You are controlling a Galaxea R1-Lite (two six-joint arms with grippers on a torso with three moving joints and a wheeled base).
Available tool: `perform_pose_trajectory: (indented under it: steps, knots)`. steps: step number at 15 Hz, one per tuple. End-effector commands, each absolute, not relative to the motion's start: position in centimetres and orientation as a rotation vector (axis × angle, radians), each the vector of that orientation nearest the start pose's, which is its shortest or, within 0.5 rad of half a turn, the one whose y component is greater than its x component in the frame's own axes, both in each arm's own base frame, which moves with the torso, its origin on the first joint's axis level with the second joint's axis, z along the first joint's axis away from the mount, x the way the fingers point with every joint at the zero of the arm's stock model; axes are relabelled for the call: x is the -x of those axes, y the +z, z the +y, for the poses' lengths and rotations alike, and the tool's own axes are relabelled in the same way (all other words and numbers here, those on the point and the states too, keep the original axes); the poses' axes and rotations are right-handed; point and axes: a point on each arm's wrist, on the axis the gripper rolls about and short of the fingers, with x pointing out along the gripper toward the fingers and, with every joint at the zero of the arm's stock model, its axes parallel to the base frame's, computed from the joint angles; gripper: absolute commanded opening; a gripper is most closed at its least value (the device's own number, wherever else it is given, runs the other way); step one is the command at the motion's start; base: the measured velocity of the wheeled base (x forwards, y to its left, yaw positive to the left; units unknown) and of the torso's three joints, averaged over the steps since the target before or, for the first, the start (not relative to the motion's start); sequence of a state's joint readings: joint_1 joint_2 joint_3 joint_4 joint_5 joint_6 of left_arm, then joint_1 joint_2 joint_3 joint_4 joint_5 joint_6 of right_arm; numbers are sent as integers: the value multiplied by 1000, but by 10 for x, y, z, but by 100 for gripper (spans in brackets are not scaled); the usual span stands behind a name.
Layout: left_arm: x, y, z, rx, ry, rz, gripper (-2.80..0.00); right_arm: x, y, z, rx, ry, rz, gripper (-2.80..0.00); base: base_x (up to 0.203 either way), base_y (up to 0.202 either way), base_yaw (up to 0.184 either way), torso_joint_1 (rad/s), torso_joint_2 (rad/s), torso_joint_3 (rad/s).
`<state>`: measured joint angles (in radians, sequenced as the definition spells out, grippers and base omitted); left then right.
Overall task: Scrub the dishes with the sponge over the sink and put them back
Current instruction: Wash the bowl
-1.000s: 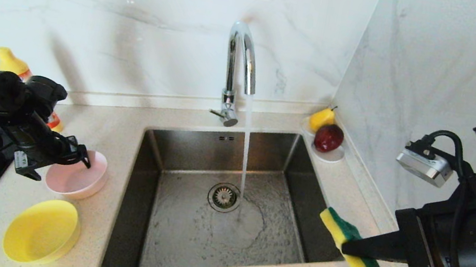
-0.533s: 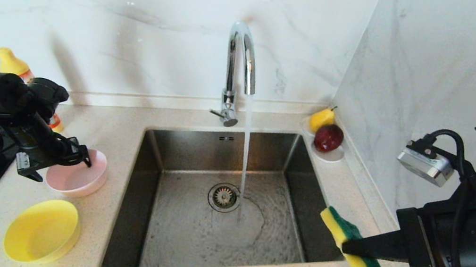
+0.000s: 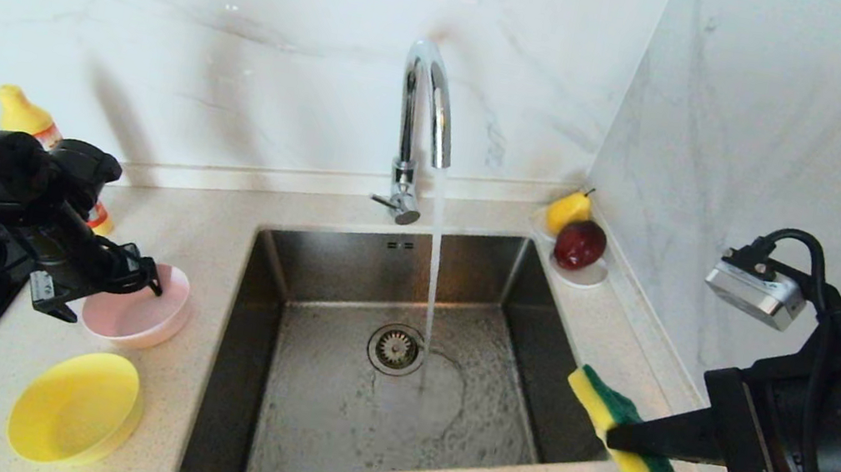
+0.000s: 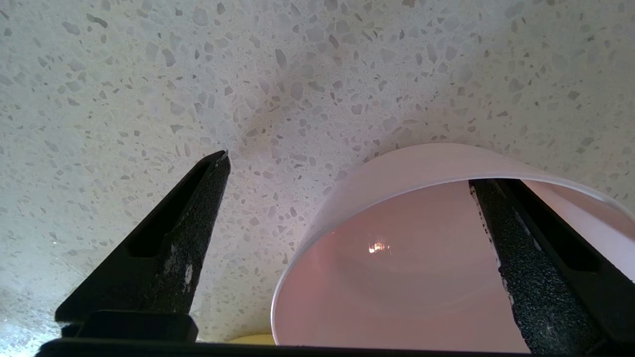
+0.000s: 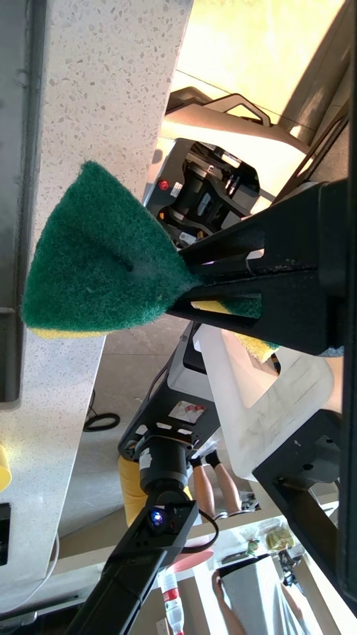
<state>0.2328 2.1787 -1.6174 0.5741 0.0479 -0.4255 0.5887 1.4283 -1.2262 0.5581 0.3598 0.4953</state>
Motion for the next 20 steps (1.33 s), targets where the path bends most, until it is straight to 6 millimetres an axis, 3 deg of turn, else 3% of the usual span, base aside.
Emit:
perform_pose_trajectory:
  steps: [1,14,18,20]
  knots:
    - [-393,116,94,483,495,1091,0,-176,266,127,-347,684,993,-280,0,0,0,0,0,0]
    - [-395,123,116,558,552,1048,0,-178,267,129,-347,690,987,-280,0,0,0,0,0,0]
    - [-390,144,114,584,550,998,0,-176,270,128,-350,693,977,-280,0,0,0,0,0,0]
    - [-385,146,112,587,554,1039,0,-175,270,127,-353,694,977,-280,0,0,0,0,0,0]
